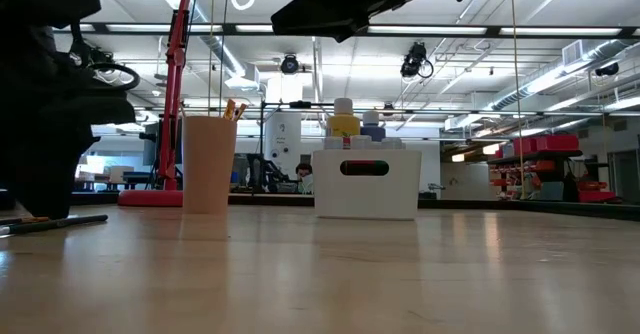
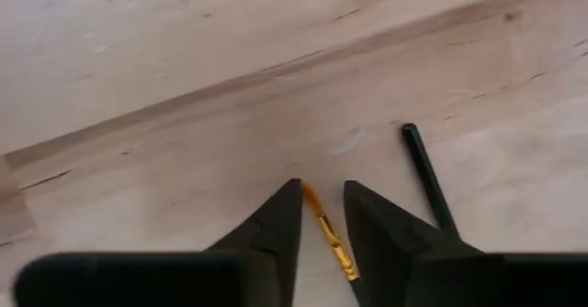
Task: Pick & Place Paint Supplies
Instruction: Put the yellow paint brush into the orange cup
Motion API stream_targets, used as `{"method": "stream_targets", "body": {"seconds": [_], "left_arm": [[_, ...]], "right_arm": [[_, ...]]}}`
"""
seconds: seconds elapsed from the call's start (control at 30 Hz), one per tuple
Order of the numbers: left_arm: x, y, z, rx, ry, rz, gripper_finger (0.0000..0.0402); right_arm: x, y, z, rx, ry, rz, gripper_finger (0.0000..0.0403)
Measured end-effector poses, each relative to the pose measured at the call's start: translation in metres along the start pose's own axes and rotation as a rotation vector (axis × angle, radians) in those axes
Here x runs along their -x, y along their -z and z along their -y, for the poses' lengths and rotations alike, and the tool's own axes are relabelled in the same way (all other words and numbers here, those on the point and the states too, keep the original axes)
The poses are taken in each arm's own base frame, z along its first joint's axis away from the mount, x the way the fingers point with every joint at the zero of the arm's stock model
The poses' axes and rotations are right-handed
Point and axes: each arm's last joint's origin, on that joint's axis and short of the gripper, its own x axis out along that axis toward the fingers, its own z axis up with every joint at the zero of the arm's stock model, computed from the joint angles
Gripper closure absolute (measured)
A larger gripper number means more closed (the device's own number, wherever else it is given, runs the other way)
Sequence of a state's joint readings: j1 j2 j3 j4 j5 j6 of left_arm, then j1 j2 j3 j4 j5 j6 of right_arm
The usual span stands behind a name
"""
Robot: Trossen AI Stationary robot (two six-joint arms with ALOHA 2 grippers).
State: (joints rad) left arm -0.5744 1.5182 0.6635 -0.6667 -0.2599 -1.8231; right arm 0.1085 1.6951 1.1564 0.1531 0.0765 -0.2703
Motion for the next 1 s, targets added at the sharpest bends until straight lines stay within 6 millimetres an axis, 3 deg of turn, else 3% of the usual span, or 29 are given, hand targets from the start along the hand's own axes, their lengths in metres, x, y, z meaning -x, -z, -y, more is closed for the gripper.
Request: {"method": "stream_targets", "body": {"seconds": [0.2,0.43,0.53,0.73,1.0], "left_arm": [[0.002,-0.001,0.001,-0.032,-0.009,0.03,0.0387],[0.004,-0.004,0.005,-0.104,0.027,0.15,0.0396],[0.014,-0.007,0.014,-0.127,0.056,0.237,0.0396],[0.054,-0.018,0.028,-0.187,0.061,0.402,0.0398],[0.12,-0.037,0.05,-0.349,0.089,0.807,0.0399]], "right_arm": [[0.0,0.0,0.0,0.0,0.001,0.002,0.0241],[0.0,0.0,0.0,0.0,0.001,0.002,0.0241],[0.0,0.0,0.0,0.0,0.001,0.002,0.0241],[0.0,0.0,0.0,0.0,0.002,0.004,0.0241],[0.0,0.0,0.0,-0.027,0.001,0.003,0.0241]]}}
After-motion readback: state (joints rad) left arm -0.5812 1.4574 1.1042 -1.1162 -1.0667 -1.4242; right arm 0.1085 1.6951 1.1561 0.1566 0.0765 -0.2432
